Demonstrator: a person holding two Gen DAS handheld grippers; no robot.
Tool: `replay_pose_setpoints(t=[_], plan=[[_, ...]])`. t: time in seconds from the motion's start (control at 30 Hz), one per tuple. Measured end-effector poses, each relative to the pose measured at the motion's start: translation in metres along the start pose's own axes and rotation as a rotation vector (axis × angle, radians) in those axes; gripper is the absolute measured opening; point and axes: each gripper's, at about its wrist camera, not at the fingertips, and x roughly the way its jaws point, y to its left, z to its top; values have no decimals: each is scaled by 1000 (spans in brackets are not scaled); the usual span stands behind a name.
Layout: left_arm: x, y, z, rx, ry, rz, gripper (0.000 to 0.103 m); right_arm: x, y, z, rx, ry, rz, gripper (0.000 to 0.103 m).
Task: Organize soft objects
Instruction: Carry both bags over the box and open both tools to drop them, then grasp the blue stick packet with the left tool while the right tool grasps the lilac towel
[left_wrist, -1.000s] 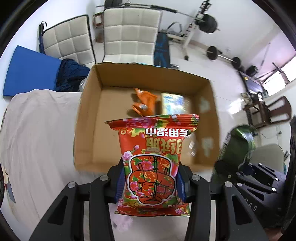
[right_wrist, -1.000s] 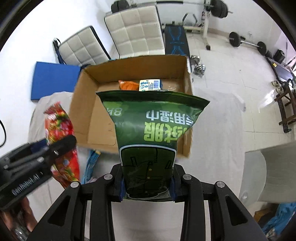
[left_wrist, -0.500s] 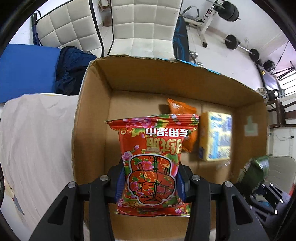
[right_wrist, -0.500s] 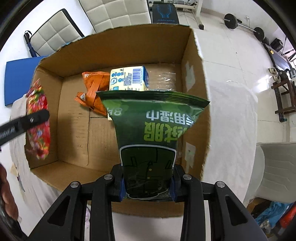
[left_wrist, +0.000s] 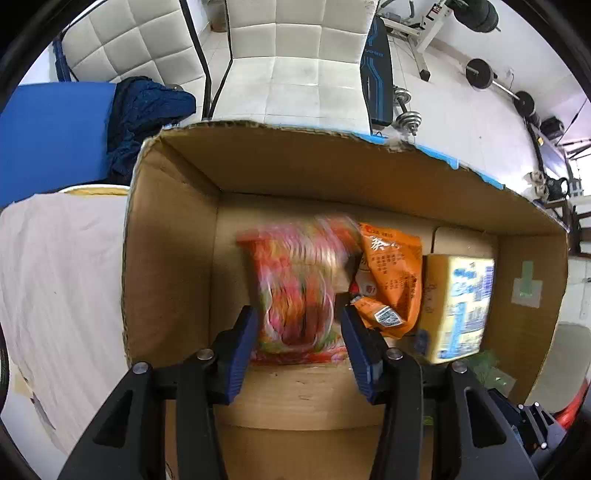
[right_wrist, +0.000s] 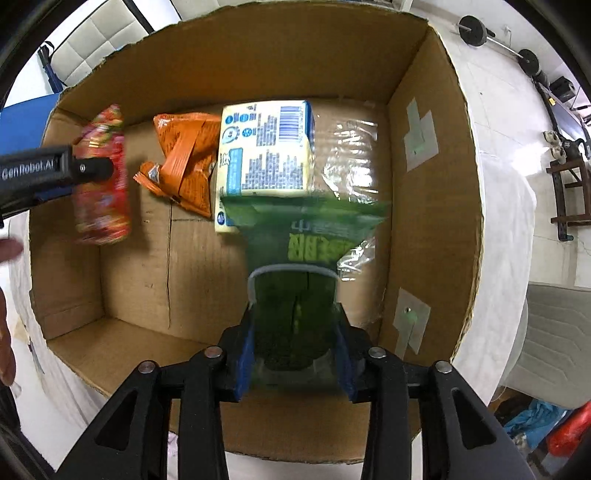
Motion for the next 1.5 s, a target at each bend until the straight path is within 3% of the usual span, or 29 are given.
replay_pose_setpoints(t=[0.07, 0.17, 0.3, 0.47, 0.5, 0.73, 0.83, 1.1, 1.5], plan=[[-5, 1, -2, -9, -16, -6, 45, -4, 1, -2, -2, -18, 10, 77], [-14, 1, -11, -10, -38, -12, 47, -10, 2, -5, 0, -30, 26, 84], [-29, 3, -24, -6, -78, -6, 56, -20, 3, -12, 9, -81, 19, 103], [-49, 8, -56, -19, -144, -25, 87, -35, -6, -25, 44, -119, 19, 103], [-52, 8, -64, -18, -152, -20, 89, -39, -6, -29, 44, -136, 7, 103], [-86, -11, -111, 54, -264, 21, 91, -70, -3, -54, 39, -222, -15, 103], [-106, -14, -127, 65, -312, 17, 100, -87, -2, -68, 39, -279, -38, 103], [-157, -19, -174, 92, -437, 30, 100, -135, -2, -111, 51, -401, -71, 103], [-184, -16, -216, 69, -494, 23, 100, -186, -4, -162, 84, -474, -31, 103]])
